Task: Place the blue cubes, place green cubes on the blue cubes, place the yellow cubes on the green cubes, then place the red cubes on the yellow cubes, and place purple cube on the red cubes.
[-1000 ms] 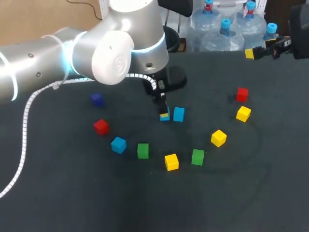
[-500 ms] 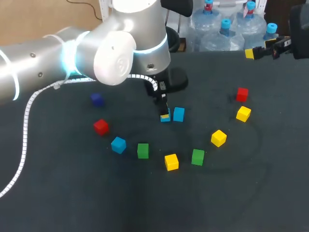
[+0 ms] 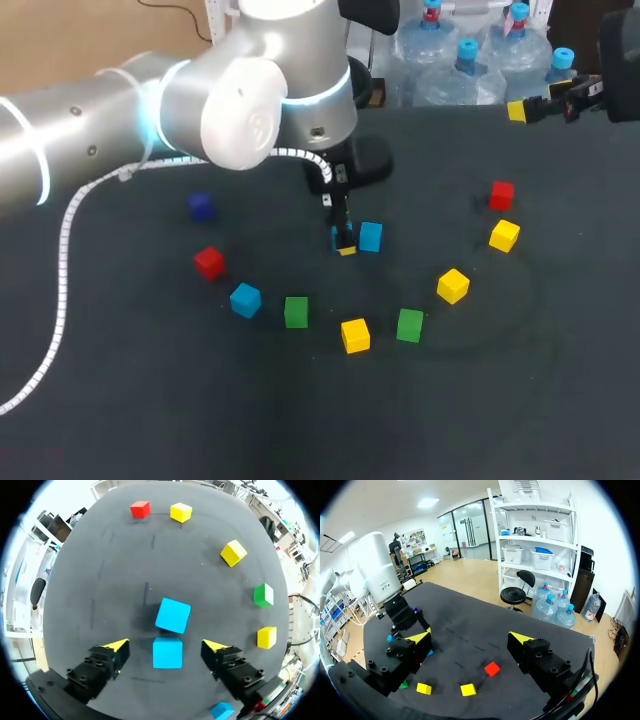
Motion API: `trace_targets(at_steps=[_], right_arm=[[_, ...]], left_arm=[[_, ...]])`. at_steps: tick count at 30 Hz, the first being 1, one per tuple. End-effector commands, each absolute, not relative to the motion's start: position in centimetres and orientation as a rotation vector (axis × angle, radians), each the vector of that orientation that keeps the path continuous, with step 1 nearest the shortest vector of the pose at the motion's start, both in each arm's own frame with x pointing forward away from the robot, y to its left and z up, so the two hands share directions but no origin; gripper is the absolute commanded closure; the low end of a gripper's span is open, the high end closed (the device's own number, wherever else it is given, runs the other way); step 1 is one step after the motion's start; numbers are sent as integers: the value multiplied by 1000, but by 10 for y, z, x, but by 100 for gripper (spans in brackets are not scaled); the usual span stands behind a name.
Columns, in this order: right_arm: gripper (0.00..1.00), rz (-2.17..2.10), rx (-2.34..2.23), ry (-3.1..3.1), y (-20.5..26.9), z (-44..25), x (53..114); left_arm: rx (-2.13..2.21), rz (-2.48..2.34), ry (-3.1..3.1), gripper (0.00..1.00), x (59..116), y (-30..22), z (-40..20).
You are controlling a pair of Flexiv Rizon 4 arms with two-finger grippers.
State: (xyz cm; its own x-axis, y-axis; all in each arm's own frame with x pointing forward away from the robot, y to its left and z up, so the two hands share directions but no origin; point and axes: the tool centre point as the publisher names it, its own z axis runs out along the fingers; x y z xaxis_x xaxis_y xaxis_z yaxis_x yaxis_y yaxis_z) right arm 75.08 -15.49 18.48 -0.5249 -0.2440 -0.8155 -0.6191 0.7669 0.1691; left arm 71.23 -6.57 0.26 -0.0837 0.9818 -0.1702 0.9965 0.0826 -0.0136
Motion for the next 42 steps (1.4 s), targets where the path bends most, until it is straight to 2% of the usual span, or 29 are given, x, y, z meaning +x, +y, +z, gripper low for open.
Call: trace_targets(at_steps=[1, 30, 31, 33, 34, 35, 36, 37, 42], right_arm=[[0, 567, -643, 2118, -155, 184, 751], [0, 567, -643, 2118, -155, 184, 751], [0, 567, -643, 2118, -155, 184, 751], [0, 567, -643, 2118, -155, 184, 751], [0, 567, -643, 2118, -155, 184, 751], [0, 567, -643, 2118, -155, 184, 751], [0, 567, -643, 2118, -155, 184, 751], [0, 567, -643, 2118, -155, 184, 751], [0, 567, -643, 2118, -155, 184, 751]], left_arm=[[2043, -193, 2221, 0, 715, -70, 4], [2025, -248, 2191, 1, 712, -96, -1], [2023, -249, 2191, 11, 713, -97, -1], [2019, -251, 2191, 22, 712, -98, -1], [2019, -250, 2191, 32, 712, -98, -1], [2020, -248, 2191, 62, 712, -99, -1], [2020, -246, 2191, 96, 711, -99, -1], [2022, -245, 2192, 100, 711, -99, -2], [2035, -233, 2200, 100, 710, -98, -4]])
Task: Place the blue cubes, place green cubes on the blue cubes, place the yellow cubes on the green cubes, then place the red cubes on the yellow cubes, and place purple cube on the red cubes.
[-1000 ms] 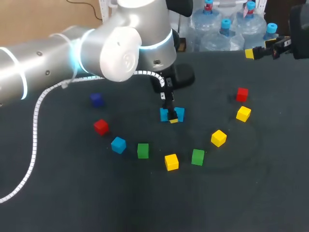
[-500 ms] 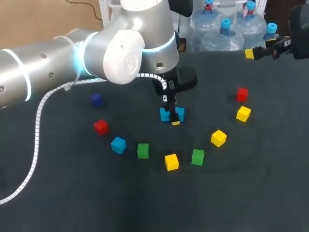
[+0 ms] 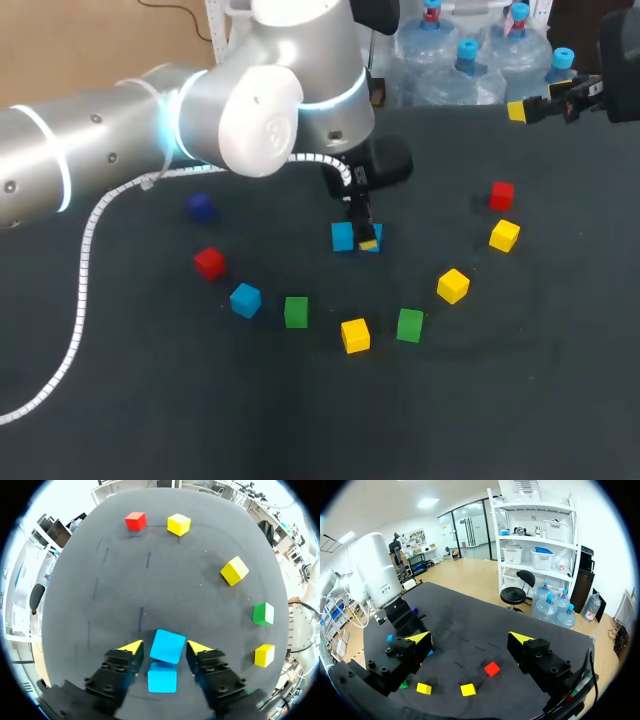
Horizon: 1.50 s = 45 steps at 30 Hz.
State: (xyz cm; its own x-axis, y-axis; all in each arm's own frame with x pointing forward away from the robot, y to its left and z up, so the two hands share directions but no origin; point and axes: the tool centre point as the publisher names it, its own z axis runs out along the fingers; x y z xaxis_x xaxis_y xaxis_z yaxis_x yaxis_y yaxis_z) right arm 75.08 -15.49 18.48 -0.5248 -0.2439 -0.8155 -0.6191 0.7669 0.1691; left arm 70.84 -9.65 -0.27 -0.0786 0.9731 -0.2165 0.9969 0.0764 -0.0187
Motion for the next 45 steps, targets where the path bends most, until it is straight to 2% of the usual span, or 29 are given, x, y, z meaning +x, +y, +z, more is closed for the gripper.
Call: trace_targets(at_steps=[1, 45], right_arm=[[0, 567, -643, 2118, -155, 184, 751], [0, 567, -643, 2118, -155, 184, 751]], left_arm=[[2039, -230, 2203, 100, 710, -98, -4], [1966, -121, 2254, 100, 717, -92, -7]])
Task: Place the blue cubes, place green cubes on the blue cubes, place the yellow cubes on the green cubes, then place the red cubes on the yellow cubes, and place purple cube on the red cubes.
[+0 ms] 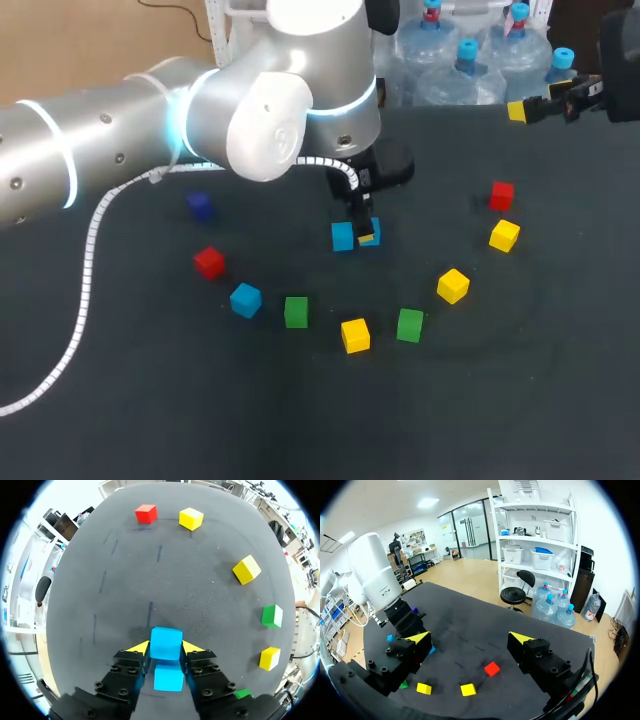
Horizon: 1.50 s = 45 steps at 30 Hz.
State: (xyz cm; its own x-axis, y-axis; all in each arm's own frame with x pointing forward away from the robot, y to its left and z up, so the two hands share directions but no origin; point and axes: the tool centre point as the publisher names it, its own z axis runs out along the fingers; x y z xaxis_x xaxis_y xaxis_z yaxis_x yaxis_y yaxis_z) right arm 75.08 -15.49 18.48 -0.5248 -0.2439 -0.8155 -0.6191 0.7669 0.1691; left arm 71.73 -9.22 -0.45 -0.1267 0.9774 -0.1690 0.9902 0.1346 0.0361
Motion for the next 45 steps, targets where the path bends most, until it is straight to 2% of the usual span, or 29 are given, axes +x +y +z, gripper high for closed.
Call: trace_targets(at_steps=[1, 30, 31, 32, 33, 40, 45], right_arm=[[0, 567, -643, 2118, -155, 184, 751], [0, 567, -643, 2118, -155, 184, 751], [0, 567, -643, 2118, -155, 184, 751], [0, 567, -643, 2118, -155, 184, 751], [0, 567, -643, 2118, -155, 184, 751], [0, 567, -643, 2118, -155, 184, 751], [0, 567, -643, 2118, -155, 184, 751]], left_arm=[[1965, -122, 2256, 100, 717, -92, -7], [1965, -129, 2265, 100, 710, -90, -8], [1972, -134, 2262, 90, 710, -90, -8], [1974, -134, 2261, 57, 710, -90, -8], [1963, -127, 2265, 0, 709, -90, -8], [1924, -143, 2255, 0, 712, -89, 10], [1829, -137, 2295, 0, 720, -71, 37]])
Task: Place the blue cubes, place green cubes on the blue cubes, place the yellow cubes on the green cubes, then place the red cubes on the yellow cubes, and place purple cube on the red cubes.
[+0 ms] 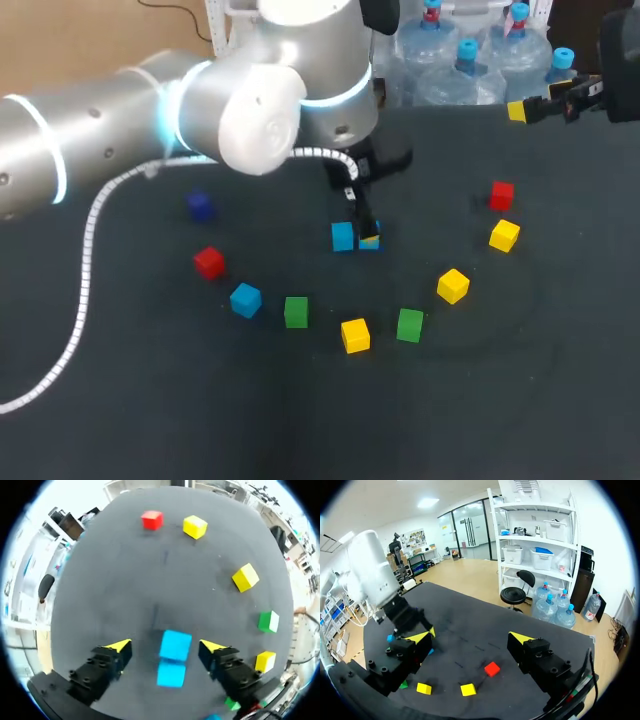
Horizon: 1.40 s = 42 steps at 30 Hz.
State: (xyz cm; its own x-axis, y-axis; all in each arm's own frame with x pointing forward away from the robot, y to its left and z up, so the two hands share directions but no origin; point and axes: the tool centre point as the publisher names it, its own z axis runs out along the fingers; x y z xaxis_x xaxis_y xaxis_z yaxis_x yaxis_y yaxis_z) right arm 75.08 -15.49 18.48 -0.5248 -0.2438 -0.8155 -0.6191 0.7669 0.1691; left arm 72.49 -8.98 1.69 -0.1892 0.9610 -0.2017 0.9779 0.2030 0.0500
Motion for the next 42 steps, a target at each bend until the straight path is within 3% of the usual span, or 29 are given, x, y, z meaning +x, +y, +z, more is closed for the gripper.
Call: trace_targets(at_steps=[1, 12, 42], right_arm=[[0, 567, -643, 2118, -155, 184, 751], [0, 567, -643, 2118, -155, 184, 751], [0, 567, -643, 2118, -155, 184, 751]], left_arm=[[1809, -134, 2305, 0, 720, -66, 42], [1738, -78, 2366, 0, 717, -35, 48], [1956, 58, 2203, 0, 720, -56, 5]])
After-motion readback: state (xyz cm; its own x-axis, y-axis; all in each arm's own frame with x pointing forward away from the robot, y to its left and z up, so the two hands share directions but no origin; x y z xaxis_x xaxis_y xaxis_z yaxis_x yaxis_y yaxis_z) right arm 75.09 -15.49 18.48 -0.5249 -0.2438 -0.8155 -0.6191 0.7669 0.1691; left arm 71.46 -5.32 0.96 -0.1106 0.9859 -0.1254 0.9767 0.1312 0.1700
